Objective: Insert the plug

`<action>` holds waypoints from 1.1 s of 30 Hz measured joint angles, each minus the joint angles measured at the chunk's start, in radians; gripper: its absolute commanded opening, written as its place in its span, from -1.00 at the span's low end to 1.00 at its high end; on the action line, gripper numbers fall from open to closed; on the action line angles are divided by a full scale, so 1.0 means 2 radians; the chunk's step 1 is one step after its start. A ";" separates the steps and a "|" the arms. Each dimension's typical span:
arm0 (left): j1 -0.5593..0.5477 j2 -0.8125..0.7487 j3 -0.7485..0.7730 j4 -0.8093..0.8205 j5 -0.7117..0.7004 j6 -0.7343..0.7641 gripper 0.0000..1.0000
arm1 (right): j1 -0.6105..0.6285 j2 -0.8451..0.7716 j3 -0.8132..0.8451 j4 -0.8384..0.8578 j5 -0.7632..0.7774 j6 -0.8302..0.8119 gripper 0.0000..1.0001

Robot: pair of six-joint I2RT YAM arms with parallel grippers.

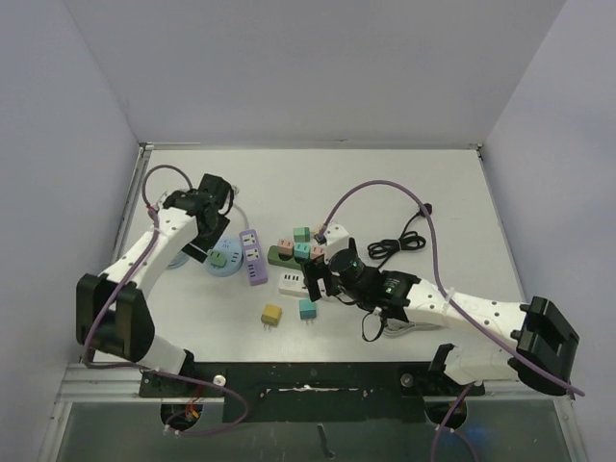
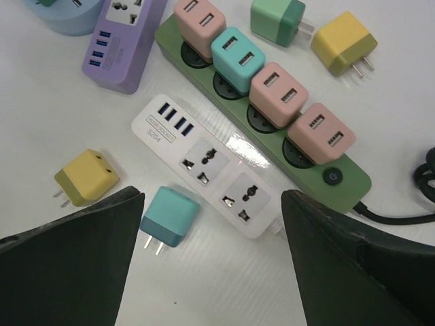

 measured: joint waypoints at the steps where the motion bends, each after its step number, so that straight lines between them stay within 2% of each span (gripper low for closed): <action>1: 0.000 -0.019 0.001 0.001 -0.002 0.006 0.36 | 0.004 0.009 0.007 0.000 -0.001 0.003 0.68; 6: 0.000 -0.140 -0.007 0.025 -0.009 0.063 0.36 | 0.043 0.081 0.058 -0.003 0.002 0.036 0.65; 12: 0.003 -0.293 -0.101 0.127 0.010 0.200 0.37 | 0.088 0.199 0.136 -0.022 0.022 0.126 0.57; 15: 0.004 -0.371 -0.152 0.178 0.033 0.272 0.48 | 0.103 0.249 0.167 -0.051 0.042 0.180 0.56; 19: 0.006 -0.442 -0.170 0.220 0.057 0.340 0.56 | 0.118 0.303 0.210 -0.094 0.065 0.225 0.55; 27: 0.006 -0.466 -0.170 0.245 0.084 0.405 0.70 | 0.129 0.382 0.312 -0.168 0.097 0.273 0.53; 33: 0.006 -0.458 -0.170 0.245 0.102 0.419 0.69 | 0.135 0.396 0.327 -0.224 0.116 0.282 0.31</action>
